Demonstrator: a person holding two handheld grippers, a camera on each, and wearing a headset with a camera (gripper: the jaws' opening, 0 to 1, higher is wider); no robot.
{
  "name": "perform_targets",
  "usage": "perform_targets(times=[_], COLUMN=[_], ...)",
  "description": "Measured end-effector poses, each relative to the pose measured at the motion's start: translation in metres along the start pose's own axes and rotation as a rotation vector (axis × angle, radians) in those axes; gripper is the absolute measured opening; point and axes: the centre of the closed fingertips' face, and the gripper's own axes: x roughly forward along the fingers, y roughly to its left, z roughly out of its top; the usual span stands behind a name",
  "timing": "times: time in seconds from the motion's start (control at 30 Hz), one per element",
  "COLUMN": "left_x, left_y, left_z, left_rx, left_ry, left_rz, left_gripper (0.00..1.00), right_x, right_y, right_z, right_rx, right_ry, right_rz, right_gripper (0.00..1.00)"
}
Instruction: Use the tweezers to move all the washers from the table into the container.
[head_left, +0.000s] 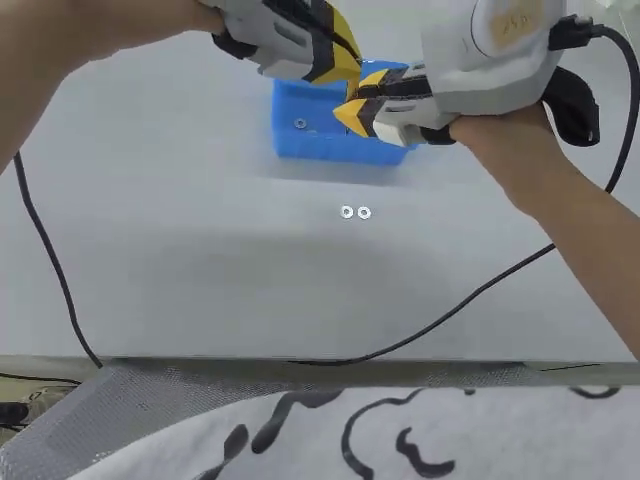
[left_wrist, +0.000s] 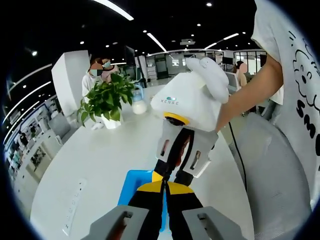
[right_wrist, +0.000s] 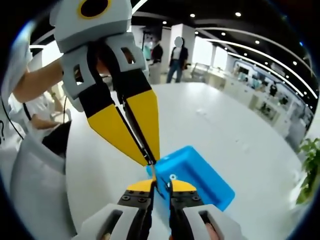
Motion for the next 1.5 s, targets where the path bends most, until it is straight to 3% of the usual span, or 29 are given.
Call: perform_targets(times=[0.33,0.63,0.83,1.1,1.5], left_x=[0.002,0.007,0.018,0.025,0.025], left_y=[-0.024,-0.048,-0.051,-0.057,-0.056], left_z=[-0.005,-0.020,-0.029,-0.040,-0.043], left_rx=[-0.019,-0.044,-0.067,-0.078,-0.093], left_ry=[0.001,0.012,0.016,0.067,0.078], left_rz=[-0.005,-0.035,-0.031,-0.034,-0.031], left_gripper=[0.00,0.00,0.00,0.00,0.00], right_x=[0.000,0.006,0.008,0.018,0.019], right_y=[0.016,0.038,0.042,0.044,0.046], right_z=[-0.016,-0.031,-0.044,-0.057,-0.059], right_rx=[0.043,0.102,0.138,0.148,0.163], right_ry=[-0.004,-0.008,-0.001,0.020,0.023], right_rz=[0.013,0.022,0.029,0.042,0.053], right_gripper=[0.08,0.08,0.08,0.09,0.09])
